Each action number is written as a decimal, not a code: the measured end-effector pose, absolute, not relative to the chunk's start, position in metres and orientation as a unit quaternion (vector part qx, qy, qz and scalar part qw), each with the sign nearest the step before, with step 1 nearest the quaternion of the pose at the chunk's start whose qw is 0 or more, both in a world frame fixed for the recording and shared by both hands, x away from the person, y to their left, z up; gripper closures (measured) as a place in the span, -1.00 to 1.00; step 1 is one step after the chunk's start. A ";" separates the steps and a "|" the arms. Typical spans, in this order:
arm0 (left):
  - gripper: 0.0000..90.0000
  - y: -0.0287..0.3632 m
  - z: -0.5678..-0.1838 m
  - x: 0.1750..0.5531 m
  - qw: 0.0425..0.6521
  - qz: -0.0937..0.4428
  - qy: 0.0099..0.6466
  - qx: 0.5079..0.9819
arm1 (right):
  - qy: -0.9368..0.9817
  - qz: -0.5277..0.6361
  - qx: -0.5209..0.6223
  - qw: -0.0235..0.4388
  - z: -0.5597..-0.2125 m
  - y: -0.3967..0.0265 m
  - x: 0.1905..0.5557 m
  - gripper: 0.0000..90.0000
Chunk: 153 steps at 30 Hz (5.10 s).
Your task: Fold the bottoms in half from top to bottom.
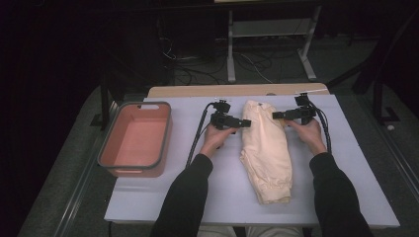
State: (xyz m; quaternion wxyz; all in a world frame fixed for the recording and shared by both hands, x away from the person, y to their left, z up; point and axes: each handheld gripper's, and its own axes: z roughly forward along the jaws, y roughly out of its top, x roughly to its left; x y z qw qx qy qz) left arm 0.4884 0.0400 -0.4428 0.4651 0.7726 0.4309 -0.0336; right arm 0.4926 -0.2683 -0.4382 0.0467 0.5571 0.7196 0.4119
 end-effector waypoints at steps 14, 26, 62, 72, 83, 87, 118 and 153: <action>-0.70 0.037 -0.447 0.490 0.467 -0.024 0.438 0.767 | 0.722 0.387 0.572 0.039 -0.445 -0.265 0.496 -0.40; -0.54 0.031 -0.455 0.493 0.454 -0.033 0.447 0.770 | 0.737 0.392 0.551 0.003 -0.452 -0.263 0.498 0.15; 0.92 0.038 -0.444 0.482 0.515 -0.003 0.446 0.732 | 0.723 0.477 0.499 -0.017 -0.435 -0.270 0.482 0.75; 0.92 0.044 -0.437 0.470 0.545 0.008 0.418 0.726 | 0.733 0.496 0.467 -0.004 -0.423 -0.270 0.472 0.75; 0.92 0.047 -0.427 0.461 0.560 0.013 0.399 0.726 | 0.732 0.508 0.454 0.001 -0.415 -0.272 0.463 0.75; 0.92 0.047 -0.425 0.457 0.565 0.012 0.393 0.726 | 0.733 0.510 0.450 0.004 -0.414 -0.273 0.459 0.75; 0.92 0.051 -0.410 0.423 0.587 0.011 0.355 0.728 | 0.742 0.512 0.432 0.034 -0.396 -0.273 0.419 0.75; 0.92 0.053 -0.404 0.388 0.574 0.013 0.309 0.758 | 0.749 0.508 0.423 0.035 -0.398 -0.274 0.383 0.74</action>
